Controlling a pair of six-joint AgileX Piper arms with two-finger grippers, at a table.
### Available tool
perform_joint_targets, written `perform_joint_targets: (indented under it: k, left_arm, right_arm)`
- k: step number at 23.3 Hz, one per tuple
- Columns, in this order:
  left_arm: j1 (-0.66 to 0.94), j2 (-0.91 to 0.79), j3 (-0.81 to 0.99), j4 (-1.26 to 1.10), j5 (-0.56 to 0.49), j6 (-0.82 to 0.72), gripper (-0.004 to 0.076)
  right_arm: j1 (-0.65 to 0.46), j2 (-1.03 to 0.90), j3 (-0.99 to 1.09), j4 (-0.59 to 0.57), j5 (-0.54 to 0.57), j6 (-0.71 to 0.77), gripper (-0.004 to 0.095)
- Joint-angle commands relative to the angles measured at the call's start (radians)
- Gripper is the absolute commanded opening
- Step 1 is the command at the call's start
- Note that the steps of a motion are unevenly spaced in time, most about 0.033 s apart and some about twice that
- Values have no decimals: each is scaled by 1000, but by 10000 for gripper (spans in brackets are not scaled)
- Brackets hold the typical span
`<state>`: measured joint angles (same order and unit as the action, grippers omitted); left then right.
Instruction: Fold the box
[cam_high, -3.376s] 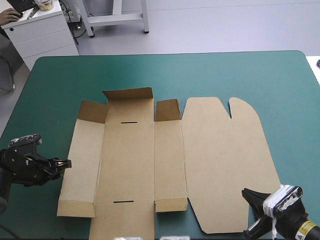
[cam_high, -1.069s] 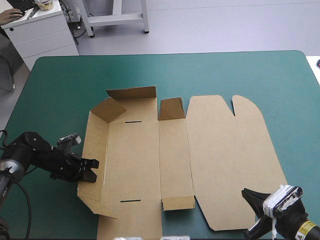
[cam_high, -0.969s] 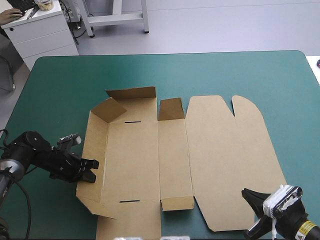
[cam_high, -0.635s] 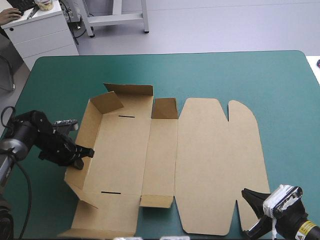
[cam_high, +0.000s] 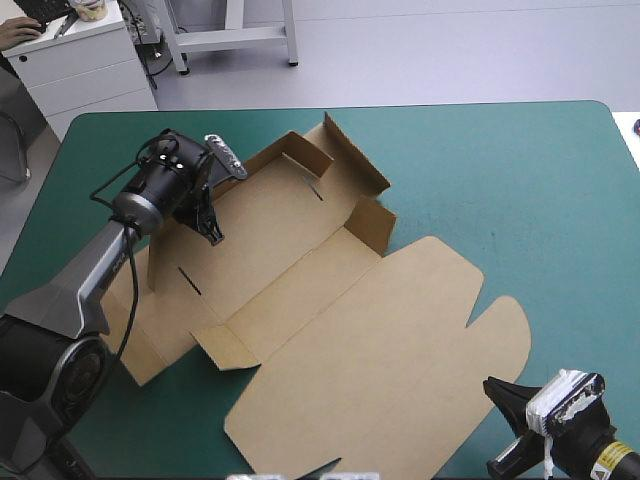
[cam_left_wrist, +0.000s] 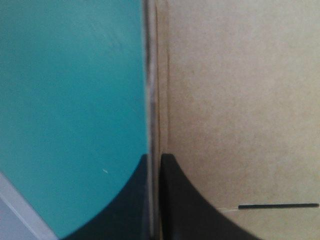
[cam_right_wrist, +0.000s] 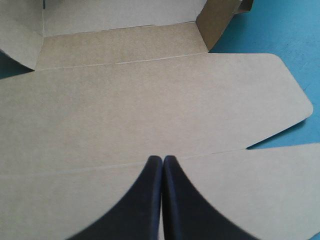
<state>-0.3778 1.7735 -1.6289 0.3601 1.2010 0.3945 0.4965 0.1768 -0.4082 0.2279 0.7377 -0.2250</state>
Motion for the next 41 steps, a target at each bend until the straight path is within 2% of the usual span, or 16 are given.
perform_joint_targets:
  k: [1,8,14,23,27,30,33,36,41]
  left_arm:
    - [-97,-42,-55,113,-131,110,-10]
    - [-250,-42,-10,121,-230,92,-10]
    - [-402,-42,-10,377,-307,-14,-10]
    - [-503,-42,-4,491,-347,-120,-10]
    - [-549,-61,68,594,-373,-197,-10]
    - [-611,-95,203,780,-392,-336,-10]
    - [-679,-131,344,1060,-340,-544,-10]
    - [-723,-172,426,1155,-324,-684,-10]
    - [-740,-219,544,1243,-319,-765,-10]
  right_arm:
    - [-3,15,-23,9,-68,-8,-20]
    - [-3,15,-23,9,-70,-8,-20]
    - [-3,15,-22,9,-72,-8,-20]
    - [-3,15,-22,11,-72,-8,-20]
    - [-3,15,-22,11,-72,-8,-20]
    - [-3,15,-22,11,-72,-8,-20]
    - [-3,15,-22,11,-72,-8,-20]
    - [-3,15,-22,11,-72,-8,-20]
    - [-3,15,-22,11,-72,-8,-20]
